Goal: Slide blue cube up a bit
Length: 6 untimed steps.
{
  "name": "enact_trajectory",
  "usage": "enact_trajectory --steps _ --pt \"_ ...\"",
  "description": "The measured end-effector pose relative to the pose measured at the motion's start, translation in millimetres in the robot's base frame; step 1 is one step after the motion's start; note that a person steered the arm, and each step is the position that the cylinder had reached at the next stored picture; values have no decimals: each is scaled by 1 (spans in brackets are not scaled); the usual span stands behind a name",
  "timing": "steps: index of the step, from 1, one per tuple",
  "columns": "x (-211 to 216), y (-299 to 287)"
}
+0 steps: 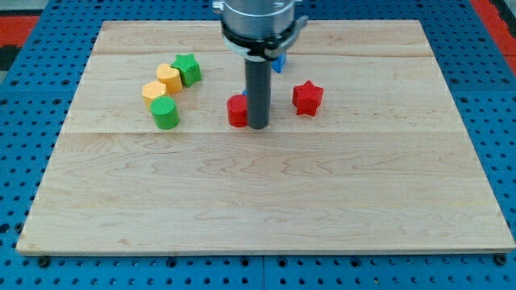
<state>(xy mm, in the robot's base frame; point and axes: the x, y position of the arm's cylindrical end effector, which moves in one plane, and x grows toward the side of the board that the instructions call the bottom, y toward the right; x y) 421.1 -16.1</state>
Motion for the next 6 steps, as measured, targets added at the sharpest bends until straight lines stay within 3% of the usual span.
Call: enact_trajectory --steps 2,3,4,6 --pt "13 -41" --pt "9 -11" --pt "-15 18" --pt "-43 -5"
